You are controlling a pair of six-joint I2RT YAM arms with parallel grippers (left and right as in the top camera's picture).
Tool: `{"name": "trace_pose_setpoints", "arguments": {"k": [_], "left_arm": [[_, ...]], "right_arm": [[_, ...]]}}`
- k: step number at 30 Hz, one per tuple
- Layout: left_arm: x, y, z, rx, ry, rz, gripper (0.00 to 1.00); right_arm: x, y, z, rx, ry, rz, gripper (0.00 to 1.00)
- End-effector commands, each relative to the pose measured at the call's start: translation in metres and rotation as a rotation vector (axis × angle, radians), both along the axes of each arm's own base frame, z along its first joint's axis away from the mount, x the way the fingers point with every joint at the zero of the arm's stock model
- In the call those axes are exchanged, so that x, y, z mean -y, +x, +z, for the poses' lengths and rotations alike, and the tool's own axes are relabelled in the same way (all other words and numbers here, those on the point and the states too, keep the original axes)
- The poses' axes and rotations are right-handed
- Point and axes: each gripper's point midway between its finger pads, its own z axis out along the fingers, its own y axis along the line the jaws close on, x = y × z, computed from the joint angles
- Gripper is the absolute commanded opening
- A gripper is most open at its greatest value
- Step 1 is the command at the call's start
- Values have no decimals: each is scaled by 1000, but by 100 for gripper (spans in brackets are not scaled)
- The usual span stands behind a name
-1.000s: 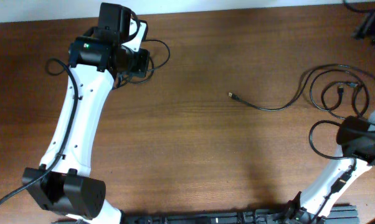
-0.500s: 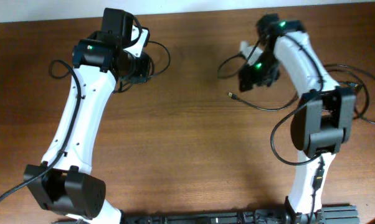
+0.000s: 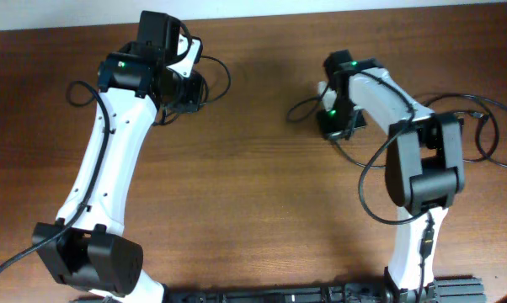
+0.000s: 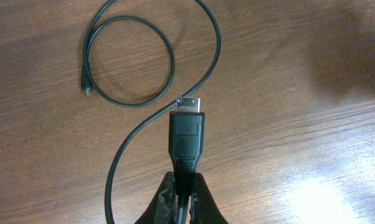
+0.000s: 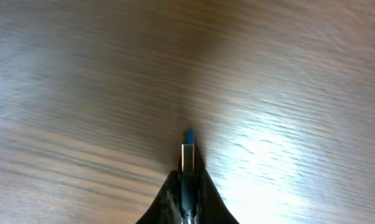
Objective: Untangle cables
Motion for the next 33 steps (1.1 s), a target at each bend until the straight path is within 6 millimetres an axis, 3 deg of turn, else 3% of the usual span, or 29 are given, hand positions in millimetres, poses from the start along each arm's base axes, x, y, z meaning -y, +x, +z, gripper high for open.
{"name": "trace_pose_setpoints", "arguments": {"k": [1,3,5,6,9,12,13,14,15,17,22,28,29,31,33], "left_arm": [[1,-3,-5,-24,-3,5,2],[0,-7,-8,-42,1,5,2],[1,-7,-8,-41,1,4,2],[1,-6,-8,-40,1,4,2],[1,-6,-8,-40,1,4,2],[1,-7,-8,-41,1,4,2],[1,-7,-8,-41,1,4,2],[1,-7,-8,-41,1,4,2],[1,-7,-8,-41,1,4,2],[1,-6,-8,-40,1,4,1],[1,-7,-8,-42,-3,12,2],[6,-6,-7,-38,-18,-2,2],[21,-6,-4,-38,-95,-39,0],[61,-8,10,-31,-306,-155,0],[123,-30,56,36,-644,-531,0]], "right_arm": [[63,51,83,223,12,-422,4],[130,65,143,377,42,-631,4],[195,54,176,454,22,-775,4],[220,43,180,458,9,-832,4],[314,-23,170,377,-58,-1096,4],[367,-75,162,334,-82,-1327,4],[383,-93,159,326,-71,-1413,10],[391,-101,159,335,-38,-1450,30],[394,-103,160,345,8,-1467,47],[392,-101,161,351,42,-1460,66],[362,-70,161,349,53,-1303,70],[284,-18,155,317,74,-947,71],[259,-5,155,318,78,-832,72],[227,11,155,325,85,-707,72],[197,25,156,336,96,-629,73]]}}
